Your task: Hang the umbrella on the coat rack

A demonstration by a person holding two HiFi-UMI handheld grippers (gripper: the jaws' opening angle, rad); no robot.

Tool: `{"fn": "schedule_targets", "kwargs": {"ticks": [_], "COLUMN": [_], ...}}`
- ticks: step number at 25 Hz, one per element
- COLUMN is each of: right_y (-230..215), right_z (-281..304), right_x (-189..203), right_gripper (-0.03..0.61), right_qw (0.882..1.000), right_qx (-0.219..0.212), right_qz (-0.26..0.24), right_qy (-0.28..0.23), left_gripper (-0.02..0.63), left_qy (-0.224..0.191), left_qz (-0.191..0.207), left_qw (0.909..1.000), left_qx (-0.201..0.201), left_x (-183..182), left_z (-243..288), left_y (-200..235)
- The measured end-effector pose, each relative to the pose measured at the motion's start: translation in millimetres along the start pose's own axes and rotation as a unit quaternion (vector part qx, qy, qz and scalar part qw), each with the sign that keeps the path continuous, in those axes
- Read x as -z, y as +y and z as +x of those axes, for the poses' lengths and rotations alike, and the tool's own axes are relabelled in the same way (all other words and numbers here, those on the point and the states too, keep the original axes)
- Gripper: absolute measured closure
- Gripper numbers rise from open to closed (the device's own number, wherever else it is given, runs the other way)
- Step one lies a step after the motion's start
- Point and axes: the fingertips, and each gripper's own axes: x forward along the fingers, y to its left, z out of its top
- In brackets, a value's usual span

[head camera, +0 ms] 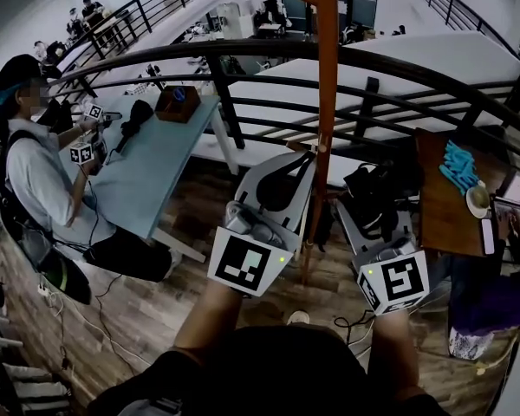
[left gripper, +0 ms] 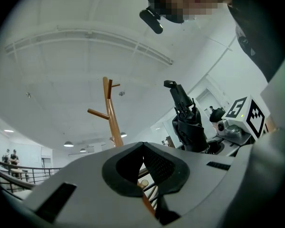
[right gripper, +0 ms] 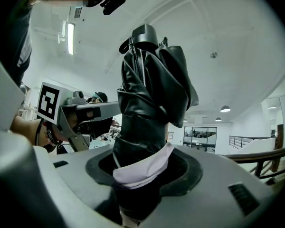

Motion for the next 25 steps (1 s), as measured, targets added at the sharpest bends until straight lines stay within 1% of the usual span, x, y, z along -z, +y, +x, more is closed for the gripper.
{"fn": "schedule_targets", "kwargs": {"ticks": [5, 9, 12, 15, 21, 25], "right_y": [-6.0, -14.8, -19.9, -23.7, -31.7, -44.6], "right_z": [4.4, 22.3, 41.2, 56.9, 92.2, 105.2], "right_x": [5.2, -2.7, -10.8, -17.2, -17.1, -24.5], "right_gripper": [0.351, 0.351, 0.351, 0.351, 0.351, 0.351], "right_qw": [1.000, 0.999, 0.999, 0.998, 0.995, 0.994], "right_qx": [0.011, 0.028, 0.037, 0.048, 0.071, 0.088], "right_qz": [0.004, 0.003, 0.005, -0.003, -0.020, -0.027], "right_qy": [0.019, 0.031, 0.036, 0.045, 0.059, 0.062], "left_gripper": [0.601, 0.601, 0.601, 0.601, 0.601, 0.601], "left_qy": [0.001, -0.007, -0.019, -0.030, -0.062, -0.082], "left_qz": [0.011, 0.022, 0.024, 0.031, 0.044, 0.056], "left_qw": [0.9999, 0.9994, 0.9991, 0.9983, 0.9962, 0.9935], "left_qx": [0.013, 0.024, 0.030, 0.038, 0.042, 0.056], "left_x": [0.7, -2.1, -2.4, -3.6, 2.9, -4.3], "left_z": [6.3, 20.5, 32.0, 41.7, 58.9, 76.0], "left_y": [4.7, 23.3, 41.9, 55.9, 86.1, 92.7]}}
